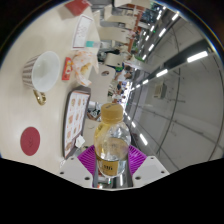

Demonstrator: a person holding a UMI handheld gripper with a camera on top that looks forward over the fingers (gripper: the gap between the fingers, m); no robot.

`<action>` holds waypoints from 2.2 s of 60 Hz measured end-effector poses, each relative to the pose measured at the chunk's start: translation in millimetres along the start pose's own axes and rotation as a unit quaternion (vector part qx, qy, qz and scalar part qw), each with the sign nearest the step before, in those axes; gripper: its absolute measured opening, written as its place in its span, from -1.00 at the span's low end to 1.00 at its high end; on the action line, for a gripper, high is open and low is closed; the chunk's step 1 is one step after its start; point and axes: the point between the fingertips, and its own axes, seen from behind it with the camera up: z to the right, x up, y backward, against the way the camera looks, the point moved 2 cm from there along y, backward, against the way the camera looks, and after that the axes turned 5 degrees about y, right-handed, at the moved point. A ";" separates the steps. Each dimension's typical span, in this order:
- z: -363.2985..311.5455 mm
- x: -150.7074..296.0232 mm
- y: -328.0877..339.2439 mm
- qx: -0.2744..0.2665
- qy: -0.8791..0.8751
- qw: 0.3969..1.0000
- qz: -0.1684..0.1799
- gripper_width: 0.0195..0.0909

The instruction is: Pour water

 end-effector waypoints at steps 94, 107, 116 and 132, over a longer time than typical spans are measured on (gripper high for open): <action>-169.8 9.6 31.1 0.246 -0.751 0.601 -0.121 0.46; -129.9 1.0 93.1 0.284 -0.741 0.588 -0.157 0.83; -89.1 -2.6 147.8 0.306 -0.728 0.590 -0.167 0.83; -48.2 -6.9 200.7 0.303 -0.713 0.607 -0.176 0.83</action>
